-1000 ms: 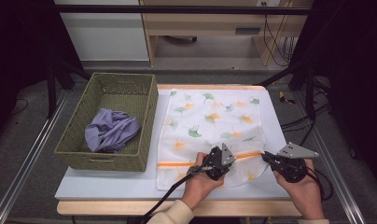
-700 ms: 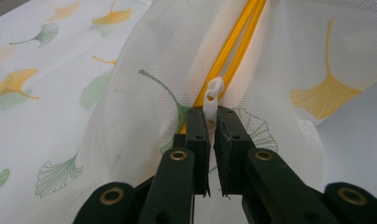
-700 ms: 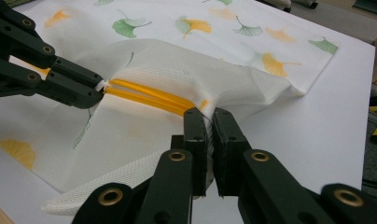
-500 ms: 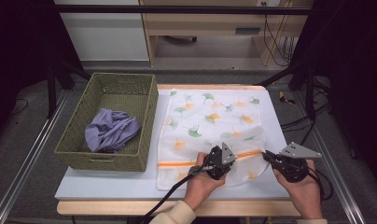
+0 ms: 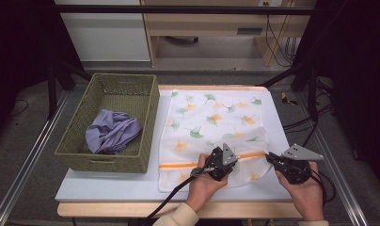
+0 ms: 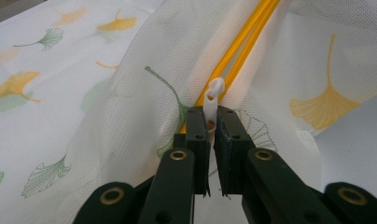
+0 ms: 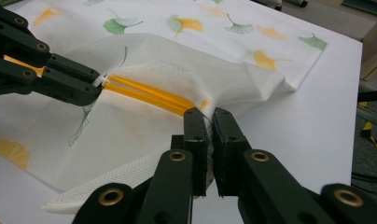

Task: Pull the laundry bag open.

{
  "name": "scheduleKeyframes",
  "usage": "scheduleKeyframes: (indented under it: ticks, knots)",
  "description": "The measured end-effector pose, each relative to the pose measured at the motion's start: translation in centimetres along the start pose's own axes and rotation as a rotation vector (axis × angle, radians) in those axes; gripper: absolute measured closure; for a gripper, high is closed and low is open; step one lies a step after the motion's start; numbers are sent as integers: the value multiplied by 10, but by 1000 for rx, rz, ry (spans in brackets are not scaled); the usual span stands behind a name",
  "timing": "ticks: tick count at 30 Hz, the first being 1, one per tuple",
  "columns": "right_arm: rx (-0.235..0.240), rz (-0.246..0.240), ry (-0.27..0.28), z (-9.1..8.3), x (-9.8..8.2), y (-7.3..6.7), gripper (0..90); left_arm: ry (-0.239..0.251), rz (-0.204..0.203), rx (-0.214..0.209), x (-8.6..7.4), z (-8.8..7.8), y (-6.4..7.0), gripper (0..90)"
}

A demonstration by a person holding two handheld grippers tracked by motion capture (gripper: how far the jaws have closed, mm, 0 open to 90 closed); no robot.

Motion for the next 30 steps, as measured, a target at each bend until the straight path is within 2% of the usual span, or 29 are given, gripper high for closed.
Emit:
scheduleKeyframes:
  ticks: [4, 8, 18, 30]
  knots:
    - [-9, -7, -8, 1, 0, 0, 855, -4, 10, 9, -2, 0, -1, 840]
    - [-19, 4, -7, 0, -2, 2, 855, -12, 3, 10, -5, 0, -2, 840]
    - [-10, 8, -11, -1, -4, 4, 855, -26, 14, 14, -7, -4, -4, 840]
    - [-9, 4, -11, -1, -4, 5, 855, -54, 53, 32, -11, -14, -10, 840]
Point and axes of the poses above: each handheld gripper's, and its own axes: z roughly forward along the jaws, x roughly out of its top, y roughly to its right, the point moved 3 cm from there along z, roughly forward along the jaws, and after that the axes turned 8 degrees about -z, right-handed, at the moved point
